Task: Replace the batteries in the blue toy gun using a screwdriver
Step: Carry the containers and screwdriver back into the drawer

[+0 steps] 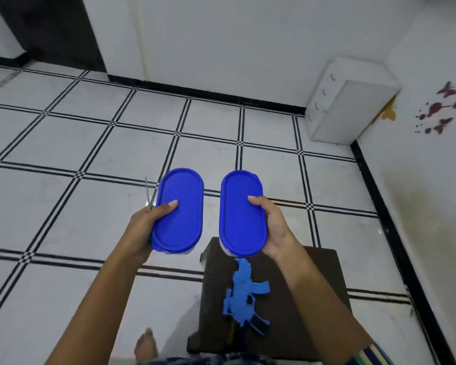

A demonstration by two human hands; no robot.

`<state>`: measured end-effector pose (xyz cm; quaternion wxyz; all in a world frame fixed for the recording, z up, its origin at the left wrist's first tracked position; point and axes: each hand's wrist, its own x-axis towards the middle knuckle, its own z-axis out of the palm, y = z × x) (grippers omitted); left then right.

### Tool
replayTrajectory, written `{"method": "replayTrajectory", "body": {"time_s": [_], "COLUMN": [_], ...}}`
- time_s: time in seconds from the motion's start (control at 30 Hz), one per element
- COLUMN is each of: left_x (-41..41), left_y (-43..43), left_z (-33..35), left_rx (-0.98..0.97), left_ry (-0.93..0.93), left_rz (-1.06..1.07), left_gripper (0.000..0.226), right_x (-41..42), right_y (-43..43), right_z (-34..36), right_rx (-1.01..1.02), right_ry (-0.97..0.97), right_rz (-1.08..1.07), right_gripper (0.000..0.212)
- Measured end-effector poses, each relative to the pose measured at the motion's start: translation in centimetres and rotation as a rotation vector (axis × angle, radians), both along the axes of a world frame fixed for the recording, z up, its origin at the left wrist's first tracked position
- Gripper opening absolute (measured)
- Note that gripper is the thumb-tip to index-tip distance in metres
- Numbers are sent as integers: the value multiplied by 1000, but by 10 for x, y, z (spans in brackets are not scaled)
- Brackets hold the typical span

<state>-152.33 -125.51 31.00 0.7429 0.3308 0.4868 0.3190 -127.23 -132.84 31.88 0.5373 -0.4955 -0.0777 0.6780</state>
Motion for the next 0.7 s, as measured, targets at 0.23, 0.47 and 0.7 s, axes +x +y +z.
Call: {"method": "replayTrajectory", "body": {"time_s": [0.23, 0.47, 0.7], "left_x": [-110, -156, -151], "left_y": [64, 120, 192], "left_z": [15, 22, 15], "left_rx": [-32, -25, -29], "left_ry": [26, 37, 32], "left_rz": [38, 17, -56], "left_gripper": [55, 74, 69], "right_x": [-118, -170, -170], "right_y": [63, 126, 175], "right_z": [17, 16, 7], "right_rx": [22, 3, -4], "right_ry": [7, 0, -73], "right_rz": [-60, -25, -111], "right_gripper": [51, 50, 37]}}
